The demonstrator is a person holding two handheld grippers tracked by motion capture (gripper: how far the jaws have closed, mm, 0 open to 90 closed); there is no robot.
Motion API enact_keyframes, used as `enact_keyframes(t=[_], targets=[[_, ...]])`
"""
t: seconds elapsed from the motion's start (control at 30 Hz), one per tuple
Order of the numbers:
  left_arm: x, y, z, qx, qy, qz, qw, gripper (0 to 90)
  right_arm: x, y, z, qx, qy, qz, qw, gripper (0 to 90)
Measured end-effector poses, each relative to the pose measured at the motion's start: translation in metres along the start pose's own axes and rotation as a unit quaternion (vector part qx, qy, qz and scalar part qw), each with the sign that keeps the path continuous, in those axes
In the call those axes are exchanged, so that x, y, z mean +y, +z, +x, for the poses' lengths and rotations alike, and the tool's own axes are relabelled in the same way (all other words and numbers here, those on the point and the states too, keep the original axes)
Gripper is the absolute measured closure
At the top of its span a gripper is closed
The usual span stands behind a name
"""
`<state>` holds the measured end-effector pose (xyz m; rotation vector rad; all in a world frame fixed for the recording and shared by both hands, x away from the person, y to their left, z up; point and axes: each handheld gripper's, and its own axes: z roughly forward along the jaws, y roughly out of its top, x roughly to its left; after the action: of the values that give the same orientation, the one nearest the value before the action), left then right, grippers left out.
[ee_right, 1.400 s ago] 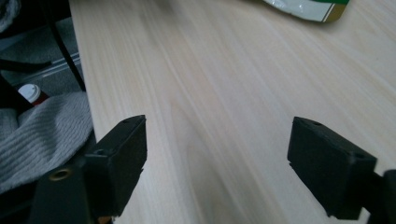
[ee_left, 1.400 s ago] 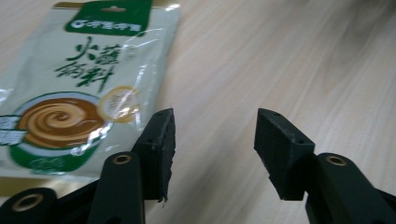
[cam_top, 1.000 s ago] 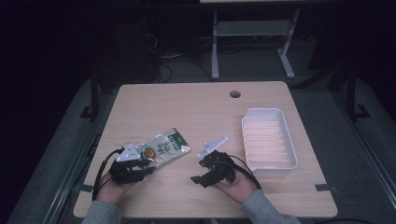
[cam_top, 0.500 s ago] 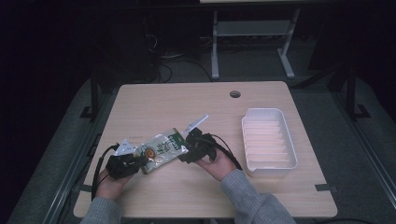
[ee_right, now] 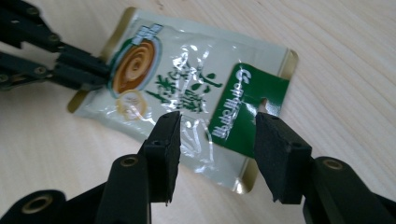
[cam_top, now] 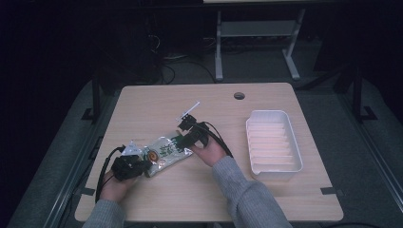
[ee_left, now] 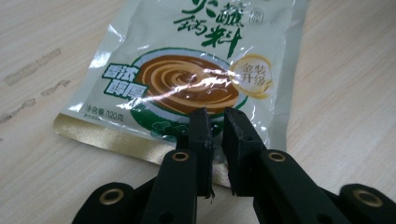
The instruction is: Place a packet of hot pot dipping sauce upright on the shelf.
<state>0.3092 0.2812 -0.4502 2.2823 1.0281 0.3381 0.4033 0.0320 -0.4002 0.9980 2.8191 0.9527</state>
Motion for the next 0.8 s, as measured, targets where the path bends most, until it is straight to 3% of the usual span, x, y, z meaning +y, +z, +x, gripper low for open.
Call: enact_keyframes(t=[0.3, 0.8], targets=[[-0.002, 0.002, 0.002, -0.005, -0.011, 0.001, 0.9999, 81.2, -0.002, 0.021, -0.022, -0.003, 0.039, 0.03, 0.9988, 48.3], [-0.001, 0.003, 0.002, -0.004, -0.01, 0.005, 0.9999, 81.2, -0.007, 0.037, -0.035, 0.008, 0.068, 0.048, 0.9964, 47.7]])
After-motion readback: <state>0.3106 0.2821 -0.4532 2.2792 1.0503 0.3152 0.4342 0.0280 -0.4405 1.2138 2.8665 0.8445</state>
